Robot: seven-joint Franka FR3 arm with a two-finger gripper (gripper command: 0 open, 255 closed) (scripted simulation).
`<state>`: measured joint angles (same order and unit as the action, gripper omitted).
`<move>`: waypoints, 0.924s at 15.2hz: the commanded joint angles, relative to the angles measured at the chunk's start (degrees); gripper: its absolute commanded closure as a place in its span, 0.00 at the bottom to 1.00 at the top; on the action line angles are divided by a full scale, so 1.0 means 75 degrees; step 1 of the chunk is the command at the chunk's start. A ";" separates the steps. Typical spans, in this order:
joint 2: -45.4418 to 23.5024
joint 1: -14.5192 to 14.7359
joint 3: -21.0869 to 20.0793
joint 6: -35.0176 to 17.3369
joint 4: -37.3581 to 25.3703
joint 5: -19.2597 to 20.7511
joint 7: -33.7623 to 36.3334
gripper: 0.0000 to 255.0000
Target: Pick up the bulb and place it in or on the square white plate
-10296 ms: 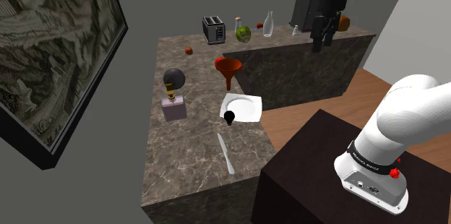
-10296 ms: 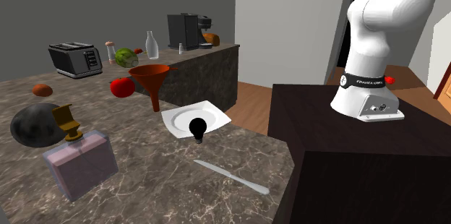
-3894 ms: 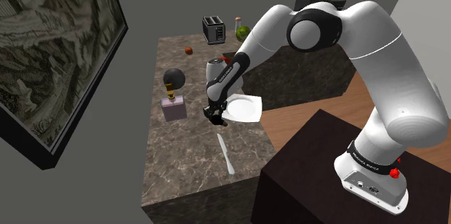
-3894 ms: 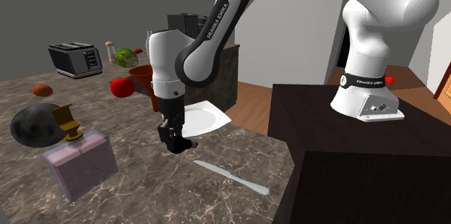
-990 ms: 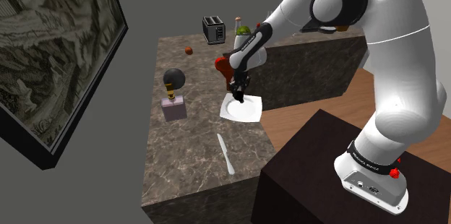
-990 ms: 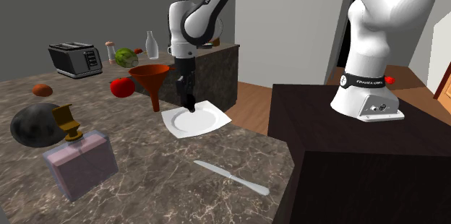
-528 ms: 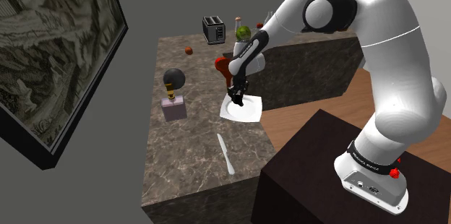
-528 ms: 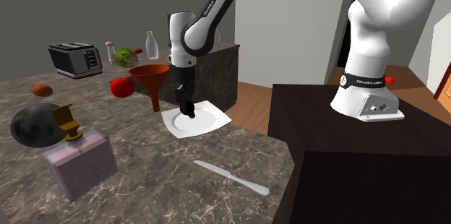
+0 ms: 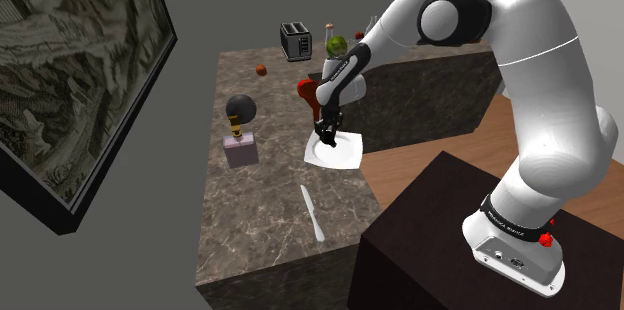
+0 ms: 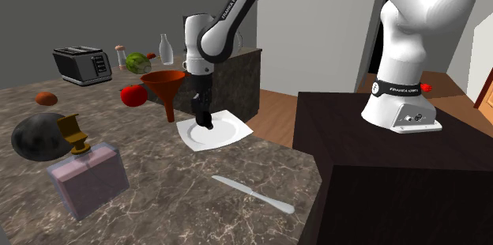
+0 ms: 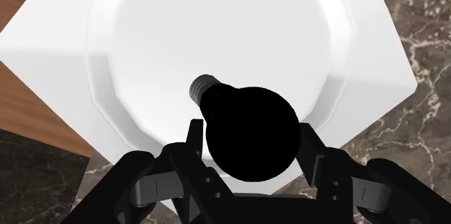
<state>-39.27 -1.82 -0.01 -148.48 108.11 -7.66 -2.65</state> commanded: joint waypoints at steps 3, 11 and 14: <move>-0.0055 -0.0061 0.0041 0.0073 0.0013 0.0010 -0.0037 0.00; 0.0775 -0.0018 0.0094 0.0624 0.0291 0.0066 0.0046 0.00; 0.0775 -0.0018 0.0094 0.0624 0.0291 0.0066 0.0046 0.00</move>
<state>-33.58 -1.93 0.68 -143.91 110.25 -7.16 -2.27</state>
